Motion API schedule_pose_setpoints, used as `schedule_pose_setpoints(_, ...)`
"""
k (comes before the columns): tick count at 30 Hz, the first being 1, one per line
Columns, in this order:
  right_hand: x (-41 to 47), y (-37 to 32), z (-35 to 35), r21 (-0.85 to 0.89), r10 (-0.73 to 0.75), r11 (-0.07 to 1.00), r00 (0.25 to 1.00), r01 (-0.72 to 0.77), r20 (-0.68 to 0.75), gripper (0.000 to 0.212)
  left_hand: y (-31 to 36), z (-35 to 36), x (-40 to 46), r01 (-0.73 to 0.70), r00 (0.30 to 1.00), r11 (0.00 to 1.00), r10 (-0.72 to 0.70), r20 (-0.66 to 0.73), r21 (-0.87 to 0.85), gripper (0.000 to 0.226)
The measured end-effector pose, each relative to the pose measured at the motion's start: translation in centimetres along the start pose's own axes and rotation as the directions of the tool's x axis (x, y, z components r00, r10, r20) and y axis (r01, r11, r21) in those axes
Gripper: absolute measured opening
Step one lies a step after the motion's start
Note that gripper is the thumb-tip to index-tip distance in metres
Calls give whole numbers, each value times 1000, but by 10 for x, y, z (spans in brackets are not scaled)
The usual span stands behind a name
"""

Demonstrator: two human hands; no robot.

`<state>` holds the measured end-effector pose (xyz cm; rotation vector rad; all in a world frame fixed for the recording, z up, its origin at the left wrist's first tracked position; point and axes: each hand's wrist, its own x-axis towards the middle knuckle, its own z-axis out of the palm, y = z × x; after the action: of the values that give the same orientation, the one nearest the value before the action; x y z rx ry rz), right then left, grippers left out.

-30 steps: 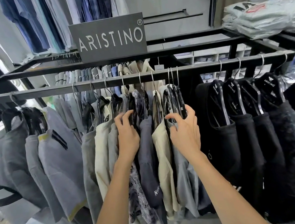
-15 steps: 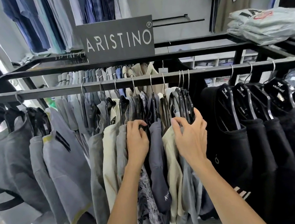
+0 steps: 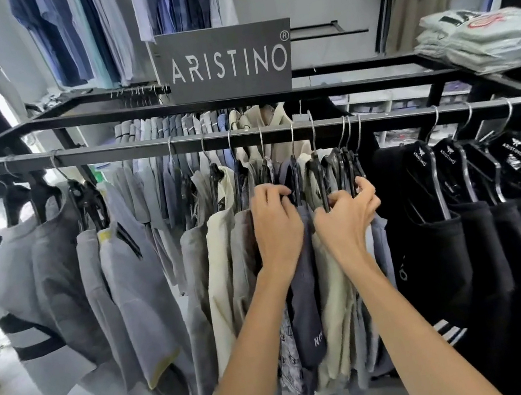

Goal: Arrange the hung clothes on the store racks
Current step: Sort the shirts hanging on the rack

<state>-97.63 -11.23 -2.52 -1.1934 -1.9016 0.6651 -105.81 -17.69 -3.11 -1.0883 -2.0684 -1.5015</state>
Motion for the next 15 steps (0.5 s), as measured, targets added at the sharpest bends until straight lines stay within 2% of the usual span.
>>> schedule_pose_setpoints(1, -4, -6, -6, 43, -2, 999, 1000, 2, -6, 10, 11, -3, 3, -9, 999, 997, 12, 33, -72, 12)
schedule_pose_setpoints(2, -9, -13, -12, 91, -5, 996, 1000, 6, -3, 10, 22, -4, 7, 49, 993, 986, -31, 112, -162, 12)
schedule_pose_setpoints(3, -15, -19, -18, 142, -8, 990, 1000, 6, 14, 10, 34, -7, 12, 173, 965, 954, -115, 236, -245, 17)
schedule_pose_setpoints(5, -28, -29, -28, 238, 15, 971, 996, -36, 92, 11, 46, -9, 21, 457, 824, 827, -254, 506, -328, 36)
schedule_pose_setpoints(6, -35, -33, -32, 280, 16, 959, 992, -52, 127, 9, 47, -10, 25, 517, 772, 795, -273, 573, -317, 47)
schedule_pose_setpoints(8, -46, -39, -33, 361, 5, 930, 988, -61, 154, 7, 48, -20, 28, 515, 754, 817, -288, 590, -260, 58)
schedule_pose_setpoints(9, -52, -44, -34, 390, -1, 918, 985, -67, 170, 3, 47, -27, 27, 496, 762, 836, -291, 579, -233, 55)
schedule_pose_setpoints(12, -74, -59, -29, 452, -11, 886, 968, -107, 250, 33, 47, -55, 24, 461, 790, 863, -293, 538, -207, 28)
schedule_pose_setpoints(15, -100, -73, -21, 504, -72, 859, 955, -87, 288, 51, 48, -95, 21, 455, 807, 873, -320, 497, -176, 35)
